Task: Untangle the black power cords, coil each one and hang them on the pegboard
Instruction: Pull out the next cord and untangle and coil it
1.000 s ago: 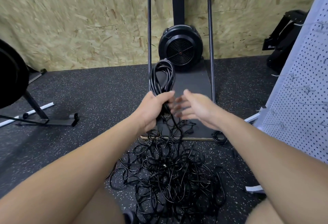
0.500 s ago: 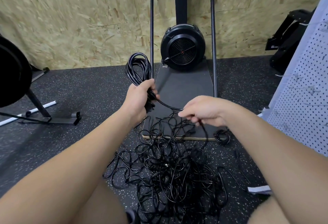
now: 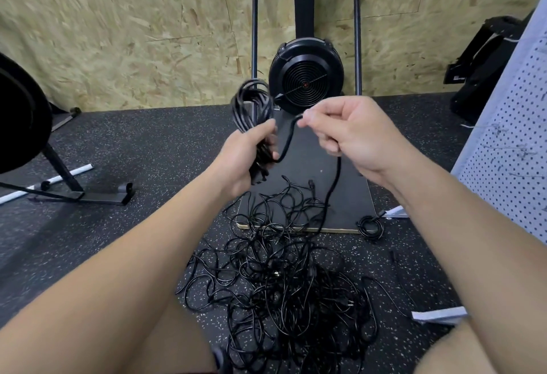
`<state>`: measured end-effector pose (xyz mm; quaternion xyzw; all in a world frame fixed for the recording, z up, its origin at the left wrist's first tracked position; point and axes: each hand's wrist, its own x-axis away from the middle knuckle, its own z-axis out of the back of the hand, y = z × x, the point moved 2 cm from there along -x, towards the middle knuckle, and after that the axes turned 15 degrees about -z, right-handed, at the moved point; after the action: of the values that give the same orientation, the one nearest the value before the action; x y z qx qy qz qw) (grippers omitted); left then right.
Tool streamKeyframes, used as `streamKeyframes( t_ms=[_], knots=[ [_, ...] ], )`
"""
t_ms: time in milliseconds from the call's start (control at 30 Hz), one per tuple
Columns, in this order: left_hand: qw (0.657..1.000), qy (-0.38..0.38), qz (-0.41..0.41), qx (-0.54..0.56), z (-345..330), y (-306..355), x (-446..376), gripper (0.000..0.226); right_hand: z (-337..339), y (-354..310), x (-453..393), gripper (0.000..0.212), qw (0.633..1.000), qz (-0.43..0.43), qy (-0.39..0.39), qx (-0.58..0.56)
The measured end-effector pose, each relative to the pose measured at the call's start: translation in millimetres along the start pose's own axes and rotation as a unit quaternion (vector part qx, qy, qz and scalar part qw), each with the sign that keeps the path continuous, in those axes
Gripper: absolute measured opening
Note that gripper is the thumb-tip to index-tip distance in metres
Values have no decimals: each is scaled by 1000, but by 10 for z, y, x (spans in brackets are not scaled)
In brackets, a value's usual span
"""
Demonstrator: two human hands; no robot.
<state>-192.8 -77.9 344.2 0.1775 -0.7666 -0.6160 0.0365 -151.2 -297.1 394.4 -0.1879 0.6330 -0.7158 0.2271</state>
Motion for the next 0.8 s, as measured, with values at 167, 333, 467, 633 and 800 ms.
streamKeyframes(
  t_ms=[167, 333, 467, 633, 800],
  knots=[
    [987, -102, 81, -96, -127, -139, 236, 76, -48, 147, -62, 29, 984, 1, 51, 168],
    [975, -173, 106, -90, -199, -247, 351, 59, -68, 286, -94, 34, 977, -45, 60, 201],
    [955, -227, 70, -177, -289, -278, 410, 28, -131, 324, -76, 33, 966, -38, 97, 236],
    [975, -155, 60, -144, -251, -236, 395, 20, -111, 407, -73, 32, 987, -72, 80, 119],
    [997, -50, 49, -16, -104, -242, 237, 23, -139, 756, -53, 46, 966, -217, -11, 143]
  ],
)
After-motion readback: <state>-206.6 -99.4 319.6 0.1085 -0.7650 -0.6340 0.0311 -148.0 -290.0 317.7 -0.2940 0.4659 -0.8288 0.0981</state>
